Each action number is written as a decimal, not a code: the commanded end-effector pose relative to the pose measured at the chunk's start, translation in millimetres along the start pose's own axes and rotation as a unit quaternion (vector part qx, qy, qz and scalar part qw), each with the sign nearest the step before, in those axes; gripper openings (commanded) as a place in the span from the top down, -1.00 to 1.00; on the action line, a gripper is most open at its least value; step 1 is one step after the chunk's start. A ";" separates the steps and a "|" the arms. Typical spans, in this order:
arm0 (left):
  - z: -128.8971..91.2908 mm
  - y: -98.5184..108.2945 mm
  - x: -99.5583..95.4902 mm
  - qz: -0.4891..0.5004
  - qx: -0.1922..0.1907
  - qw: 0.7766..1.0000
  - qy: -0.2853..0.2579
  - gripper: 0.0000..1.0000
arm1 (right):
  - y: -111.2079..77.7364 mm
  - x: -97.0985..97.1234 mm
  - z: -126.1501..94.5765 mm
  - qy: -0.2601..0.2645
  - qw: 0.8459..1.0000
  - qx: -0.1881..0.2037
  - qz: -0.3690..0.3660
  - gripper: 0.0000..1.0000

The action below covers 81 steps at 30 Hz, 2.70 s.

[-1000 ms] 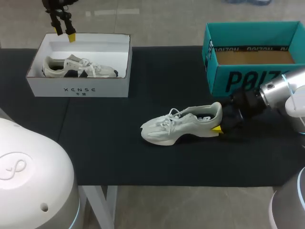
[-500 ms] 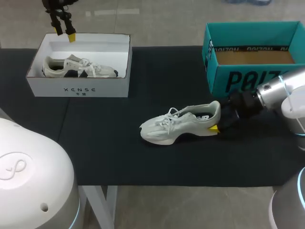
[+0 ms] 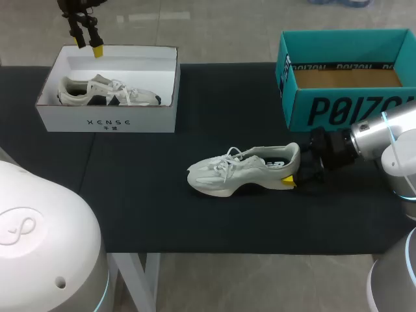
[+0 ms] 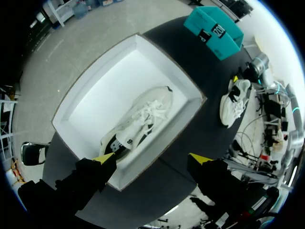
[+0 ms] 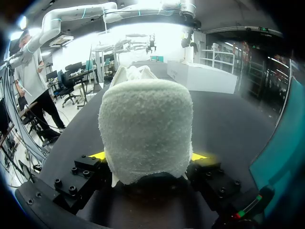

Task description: Take the shoe out of the shoebox, open the shoe tongue, remove and reinsert the insole, then place the shoe into the shoebox

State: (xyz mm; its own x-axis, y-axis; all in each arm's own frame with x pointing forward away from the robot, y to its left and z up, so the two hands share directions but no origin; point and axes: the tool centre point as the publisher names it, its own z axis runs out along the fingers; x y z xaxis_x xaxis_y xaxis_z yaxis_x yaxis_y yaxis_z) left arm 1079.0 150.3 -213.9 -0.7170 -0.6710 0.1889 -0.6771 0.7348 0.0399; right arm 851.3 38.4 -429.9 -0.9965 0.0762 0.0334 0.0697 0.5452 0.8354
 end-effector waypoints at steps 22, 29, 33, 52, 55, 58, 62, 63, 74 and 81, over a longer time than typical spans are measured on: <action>-0.7 -0.5 -1.4 0.000 -0.002 1.000 0.001 -1.00 | -4.8 1.9 0.5 0.001 1.000 0.004 0.002 1.00; -0.7 -0.5 -1.4 0.000 -0.002 1.000 0.001 -1.00 | -4.8 1.9 0.5 0.001 1.000 0.004 0.002 1.00; -0.7 -0.5 -1.4 0.000 -0.002 1.000 0.001 -1.00 | -4.8 1.9 0.5 0.001 1.000 0.004 0.002 1.00; -0.7 -0.5 -1.4 0.000 -0.002 1.000 0.001 -1.00 | -4.8 1.9 0.5 0.001 1.000 0.004 0.002 1.00; -0.7 -0.5 -1.4 0.000 -0.002 1.000 0.001 -1.00 | -4.8 1.9 0.5 0.001 1.000 0.004 0.002 1.00; -0.7 -0.5 -1.4 0.000 -0.002 1.000 0.001 -1.00 | -4.8 1.9 0.5 0.001 1.000 0.004 0.002 1.00; -0.7 -0.5 -1.4 0.000 -0.002 1.000 0.001 -1.00 | -4.8 1.9 0.5 0.001 1.000 0.004 0.002 1.00; -0.3 -0.6 0.1 -0.010 -0.002 1.000 -0.002 -1.00 | -4.8 1.9 0.5 0.001 1.000 0.004 0.002 1.00; -4.3 7.9 21.1 -0.204 0.098 0.974 -0.003 -1.00 | -4.8 1.9 0.5 0.001 1.000 0.004 0.002 1.00; -2.8 14.8 36.7 -0.220 0.102 0.970 -0.001 -1.00 | -4.8 1.9 0.5 0.001 1.000 0.004 0.002 1.00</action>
State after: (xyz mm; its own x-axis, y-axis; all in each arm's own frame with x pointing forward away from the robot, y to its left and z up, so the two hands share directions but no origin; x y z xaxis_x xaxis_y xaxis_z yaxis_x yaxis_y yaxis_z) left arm 1063.0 140.2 -201.1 -0.3479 -0.9121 0.2167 -0.9332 0.3590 0.0127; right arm 850.7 36.4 -429.7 -0.9964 0.0756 0.0387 0.0740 0.5493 0.8323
